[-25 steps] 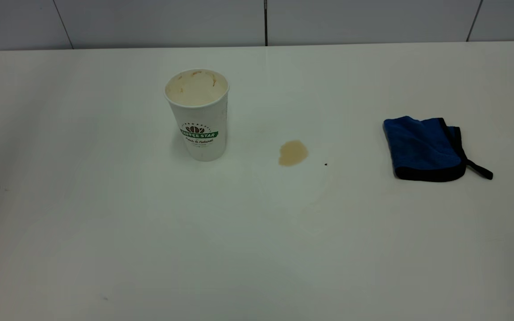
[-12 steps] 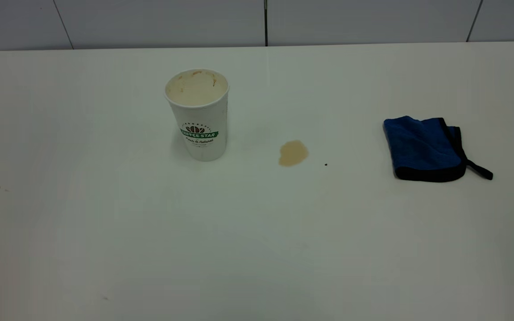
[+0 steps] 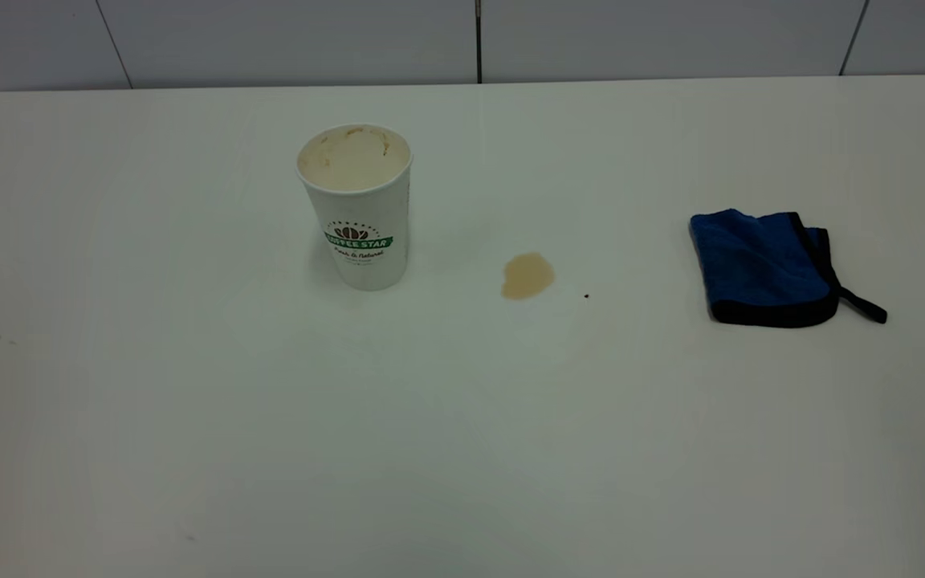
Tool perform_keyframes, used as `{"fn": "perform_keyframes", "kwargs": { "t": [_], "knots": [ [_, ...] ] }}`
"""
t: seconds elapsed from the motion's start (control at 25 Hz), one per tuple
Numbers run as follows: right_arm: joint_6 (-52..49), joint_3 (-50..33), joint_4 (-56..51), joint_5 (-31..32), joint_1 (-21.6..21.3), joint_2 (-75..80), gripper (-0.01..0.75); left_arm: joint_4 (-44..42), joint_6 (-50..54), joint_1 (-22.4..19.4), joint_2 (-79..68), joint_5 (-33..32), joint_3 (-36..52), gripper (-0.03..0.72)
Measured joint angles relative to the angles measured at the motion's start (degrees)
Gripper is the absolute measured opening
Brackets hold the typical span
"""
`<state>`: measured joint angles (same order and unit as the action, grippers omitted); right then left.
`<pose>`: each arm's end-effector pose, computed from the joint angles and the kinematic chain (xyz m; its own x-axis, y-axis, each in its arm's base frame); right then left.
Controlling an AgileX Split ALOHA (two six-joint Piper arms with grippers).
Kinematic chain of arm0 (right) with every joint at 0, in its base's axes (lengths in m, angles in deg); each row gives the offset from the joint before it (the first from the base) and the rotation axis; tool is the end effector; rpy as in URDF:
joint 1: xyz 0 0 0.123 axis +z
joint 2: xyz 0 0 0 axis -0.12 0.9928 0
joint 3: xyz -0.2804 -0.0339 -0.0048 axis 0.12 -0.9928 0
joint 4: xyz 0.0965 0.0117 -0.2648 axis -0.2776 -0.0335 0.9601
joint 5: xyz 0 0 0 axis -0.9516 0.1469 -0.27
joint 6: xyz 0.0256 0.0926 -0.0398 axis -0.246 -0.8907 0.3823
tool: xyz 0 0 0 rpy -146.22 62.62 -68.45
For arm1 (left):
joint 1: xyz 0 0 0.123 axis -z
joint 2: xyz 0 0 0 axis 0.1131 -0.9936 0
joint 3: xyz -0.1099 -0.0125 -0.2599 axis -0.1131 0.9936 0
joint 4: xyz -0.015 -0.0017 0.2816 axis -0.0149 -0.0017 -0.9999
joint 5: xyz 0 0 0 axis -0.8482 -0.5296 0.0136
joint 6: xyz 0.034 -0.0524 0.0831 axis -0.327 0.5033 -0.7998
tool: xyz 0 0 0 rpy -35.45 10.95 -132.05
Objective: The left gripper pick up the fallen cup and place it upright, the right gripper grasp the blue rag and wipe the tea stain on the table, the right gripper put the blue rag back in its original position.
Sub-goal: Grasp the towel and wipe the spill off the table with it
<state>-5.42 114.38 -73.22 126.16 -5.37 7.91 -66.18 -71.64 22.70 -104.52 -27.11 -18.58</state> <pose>0.0349 -0.0018 0.2716 -0.5152 0.0838 -0.8530 0.0469 0.9965 0.0696 0.1037 -0.0273 0.2398 -0.8246 0.2781 -0.4926 0.2973 0.9539 0.0409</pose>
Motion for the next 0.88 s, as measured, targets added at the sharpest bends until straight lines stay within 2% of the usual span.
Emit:
{"fn": "perform_keyframes", "kwargs": {
  "t": [0.36,0.68,0.88],
  "knots": [
    [0.00,0.00,0.00,0.00,0.00,0.00,0.534,-0.21,0.37,-0.22,15.16,0.11,0.31,0.466],
    [0.00,0.00,0.00,0.00,0.00,0.00,0.534,-0.21,0.37,-11.92,25.49,-0.28,0.31,0.466],
    [0.00,0.00,0.00,0.00,0.00,0.00,0.534,-0.21,0.37,-13.78,30.28,-0.41,0.31,0.466]
  ]
}}
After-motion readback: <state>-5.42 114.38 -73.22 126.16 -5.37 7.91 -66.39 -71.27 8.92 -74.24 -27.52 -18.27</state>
